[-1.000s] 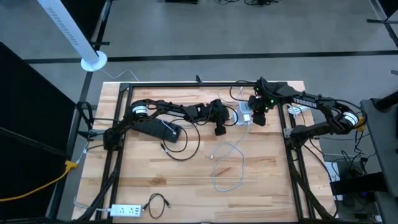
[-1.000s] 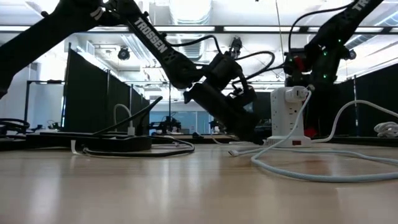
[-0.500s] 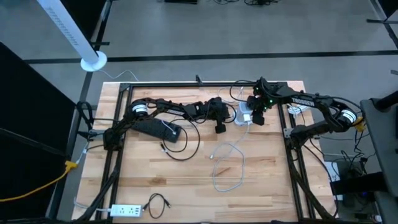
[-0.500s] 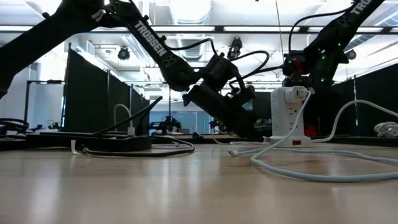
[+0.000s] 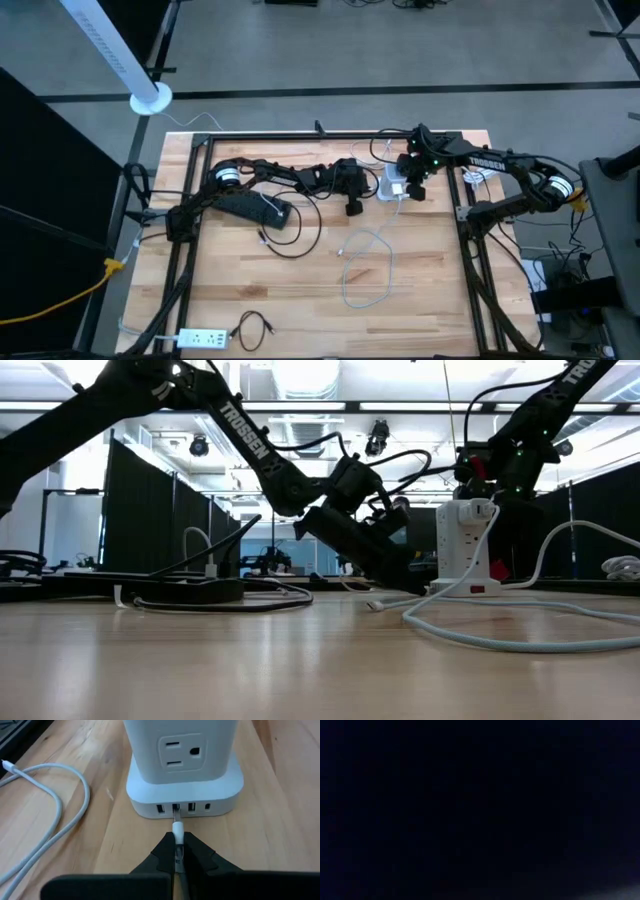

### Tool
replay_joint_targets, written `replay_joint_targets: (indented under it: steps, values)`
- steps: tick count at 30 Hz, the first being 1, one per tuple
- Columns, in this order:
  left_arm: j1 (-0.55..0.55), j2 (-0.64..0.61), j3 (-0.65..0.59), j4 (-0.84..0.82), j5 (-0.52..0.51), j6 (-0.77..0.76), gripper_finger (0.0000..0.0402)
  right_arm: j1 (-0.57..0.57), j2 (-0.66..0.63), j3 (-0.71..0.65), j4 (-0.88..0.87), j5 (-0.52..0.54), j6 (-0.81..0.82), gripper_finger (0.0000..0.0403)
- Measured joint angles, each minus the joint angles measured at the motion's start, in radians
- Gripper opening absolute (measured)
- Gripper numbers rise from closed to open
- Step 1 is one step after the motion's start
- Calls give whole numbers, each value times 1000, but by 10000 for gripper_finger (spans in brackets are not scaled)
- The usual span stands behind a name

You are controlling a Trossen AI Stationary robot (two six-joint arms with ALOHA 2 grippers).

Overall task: Insert USB
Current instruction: Insert the bottom white charger cable into the top white outlet extension

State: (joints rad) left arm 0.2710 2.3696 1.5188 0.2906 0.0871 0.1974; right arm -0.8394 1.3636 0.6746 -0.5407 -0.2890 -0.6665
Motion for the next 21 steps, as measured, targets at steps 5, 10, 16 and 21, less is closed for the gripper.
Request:
replay_joint_targets:
  steps: [5,10,16,21]
  values:
    - [3,0,0,9,1,-4,0,1,0,-1,-7,2,-44,2]
    - [1,-15,0,4,2,4,0,1,0,-2,-7,2,-48,1]
    - [0,-23,1,8,9,3,0,1,0,-2,-7,1,-49,0]
    - [0,-24,1,7,9,3,0,1,0,-3,-7,1,-46,0]
